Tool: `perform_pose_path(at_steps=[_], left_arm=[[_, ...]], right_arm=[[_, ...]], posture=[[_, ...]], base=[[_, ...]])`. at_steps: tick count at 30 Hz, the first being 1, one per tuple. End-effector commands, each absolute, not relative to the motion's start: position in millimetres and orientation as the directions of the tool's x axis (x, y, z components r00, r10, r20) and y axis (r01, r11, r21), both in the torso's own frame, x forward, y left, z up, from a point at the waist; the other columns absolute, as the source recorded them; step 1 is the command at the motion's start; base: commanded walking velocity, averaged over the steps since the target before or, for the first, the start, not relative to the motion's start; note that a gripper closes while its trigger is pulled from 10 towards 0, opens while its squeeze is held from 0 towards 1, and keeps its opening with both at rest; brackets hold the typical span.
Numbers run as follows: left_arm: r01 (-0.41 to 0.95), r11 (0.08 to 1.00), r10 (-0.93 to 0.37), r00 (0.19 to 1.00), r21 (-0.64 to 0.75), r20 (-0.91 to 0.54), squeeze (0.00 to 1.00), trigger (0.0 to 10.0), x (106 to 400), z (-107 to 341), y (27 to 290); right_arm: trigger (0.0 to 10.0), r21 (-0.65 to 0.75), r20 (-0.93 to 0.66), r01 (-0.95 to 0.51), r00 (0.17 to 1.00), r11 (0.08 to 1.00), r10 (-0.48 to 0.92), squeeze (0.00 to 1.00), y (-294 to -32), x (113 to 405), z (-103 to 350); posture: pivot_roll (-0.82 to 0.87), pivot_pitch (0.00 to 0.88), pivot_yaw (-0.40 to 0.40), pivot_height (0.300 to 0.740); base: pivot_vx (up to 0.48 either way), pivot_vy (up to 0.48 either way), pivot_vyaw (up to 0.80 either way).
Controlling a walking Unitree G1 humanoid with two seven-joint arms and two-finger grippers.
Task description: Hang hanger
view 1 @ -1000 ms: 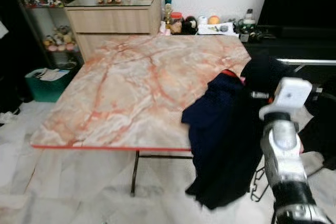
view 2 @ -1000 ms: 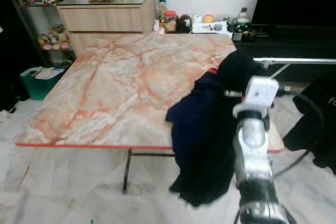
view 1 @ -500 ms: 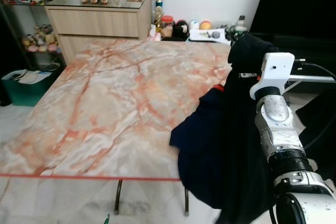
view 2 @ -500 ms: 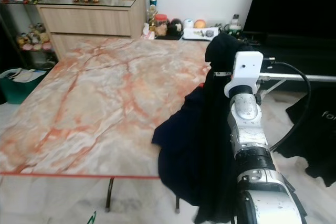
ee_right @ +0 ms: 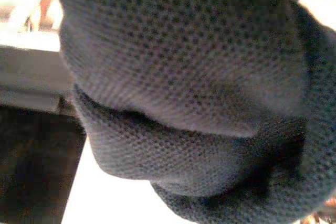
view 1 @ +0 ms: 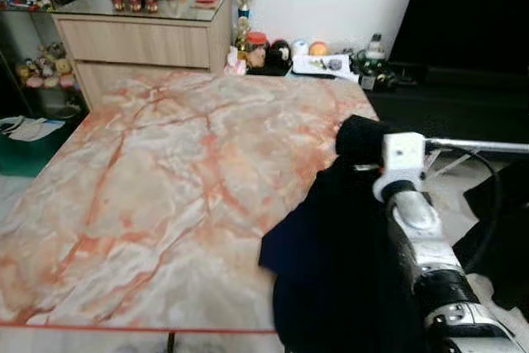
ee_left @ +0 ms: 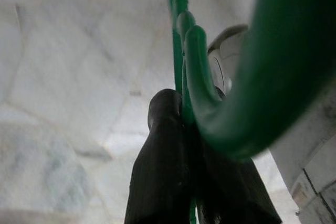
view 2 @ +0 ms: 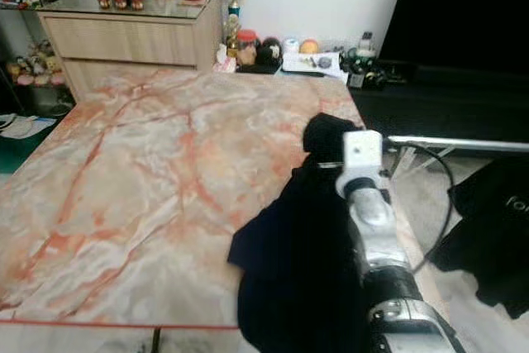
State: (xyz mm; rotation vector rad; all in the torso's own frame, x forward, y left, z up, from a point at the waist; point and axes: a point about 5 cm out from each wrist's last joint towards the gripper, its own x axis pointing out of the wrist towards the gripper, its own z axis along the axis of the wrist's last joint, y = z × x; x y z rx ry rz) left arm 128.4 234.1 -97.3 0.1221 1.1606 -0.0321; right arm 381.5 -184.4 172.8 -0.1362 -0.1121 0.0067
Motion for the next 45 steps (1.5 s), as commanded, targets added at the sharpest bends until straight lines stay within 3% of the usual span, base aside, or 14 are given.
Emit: perform_pose_path(at_steps=[1, 7, 17, 24, 28, 31, 34, 35, 36, 42, 45], left_arm=[[0.091, 0.992, 0.05, 0.37, 0.09, -0.928, 0.0, 10.0, 121.8, -99.6, 234.7], [0.115, 0.991, 0.021, 0.356, 0.066, -0.934, 0.0, 10.0, 117.9, -103.3, 223.4], [0.124, 0.991, 0.007, 0.356, 0.055, -0.935, 0.0, 10.0, 116.4, -106.9, 207.8], [0.118, 0.991, 0.014, 0.367, 0.061, -0.93, 0.0, 10.0, 119.8, -106.1, 206.7], [0.103, 0.992, 0.024, 0.37, 0.067, -0.929, 0.0, 10.0, 118.9, -104.7, 215.5], [0.1, 0.993, 0.024, 0.363, 0.065, -0.932, 0.0, 10.0, 113.9, -101.9, 233.0], [0.096, 0.993, 0.027, 0.358, 0.066, -0.933, 0.0, 10.0, 111.2, -100.7, 240.2], [0.099, 0.993, 0.029, 0.354, 0.069, -0.935, 0.0, 10.0, 109.8, -99.9, 244.1], [0.101, 0.992, 0.032, 0.351, 0.072, -0.936, 0.0, 10.0, 109.0, -99.4, 247.0], [0.1, 0.991, 0.045, 0.346, 0.084, -0.937, 0.0, 10.0, 107.0, -96.2, 258.8], [0.107, 0.991, 0.035, 0.346, 0.076, -0.938, 0.0, 10.0, 106.9, -99.0, 250.1]], right_arm=[[10.0, -0.13, 0.136, -0.031, 0.99, 0.991, 0.049, 0.0, -173.6, 381.6, 178.3], [10.0, -0.152, 0.035, -0.02, 0.999, 0.988, 0.025, 0.0, -177.7, 374.2, 152.2], [10.0, -0.099, 0.285, 0.05, 0.958, 0.994, -0.02, 0.0, -179.4, 398.6, 227.5], [10.0, -0.157, 0.282, 0.073, 0.959, 0.985, -0.026, 0.0, -184.5, 412.6, 256.4], [10.0, -0.182, 0.18, 0.044, 0.984, 0.982, -0.011, 0.0, -182.0, 415.5, 242.2], [10.0, -0.209, 0.018, -0.057, 0.998, 0.976, 0.062, 0.0, -170.9, 409.6, 196.6], [10.0, -0.209, -0.096, -0.066, 0.994, 0.976, 0.046, 0.0, -172.0, 400.2, 160.7], [10.0, -0.204, -0.155, -0.05, 0.988, 0.978, 0.018, 0.76, -176.2, 392.8, 140.6], [10.0, -0.202, -0.177, -0.042, 0.984, 0.979, 0.005, 1.0, -178.4, 388.2, 130.8], [10.0, -0.165, -0.112, 0.03, 0.992, 0.986, -0.049, 1.0, -183.9, 375.9, 120.3], [10.0, -0.171, -0.059, 0.047, 0.997, 0.984, -0.058, 1.0, -185.1, 368.9, 121.3]], posture=[[0.08, 0.0, -0.052, 0.74], [0.08, 0.0, -0.05, 0.74], [0.08, 0.0, -0.049, 0.74], [0.09, 0.0, -0.056, 0.74], [0.09, 0.0, -0.059, 0.74], [0.09, 0.0, -0.058, 0.74], [0.09, 0.0, -0.056, 0.74], [0.09, 0.0, -0.054, 0.74], [0.09, 0.0, -0.053, 0.74], [0.08, 0.0, -0.049, 0.74], [0.08, 0.0, -0.047, 0.74]], base=[[0.0, 0.0, 0.0], [0.0, 0.0, 0.0], [0.0, 0.0, 0.0], [0.0, 0.0, 0.0], [0.0, 0.0, 0.0], [0.0, 0.0, 0.0], [0.0, 0.0, 0.0], [0.0, 0.0, 0.0], [0.0, 0.0, 0.0], [0.0, 0.0, 0.0], [0.0, 0.0, 0.0]])
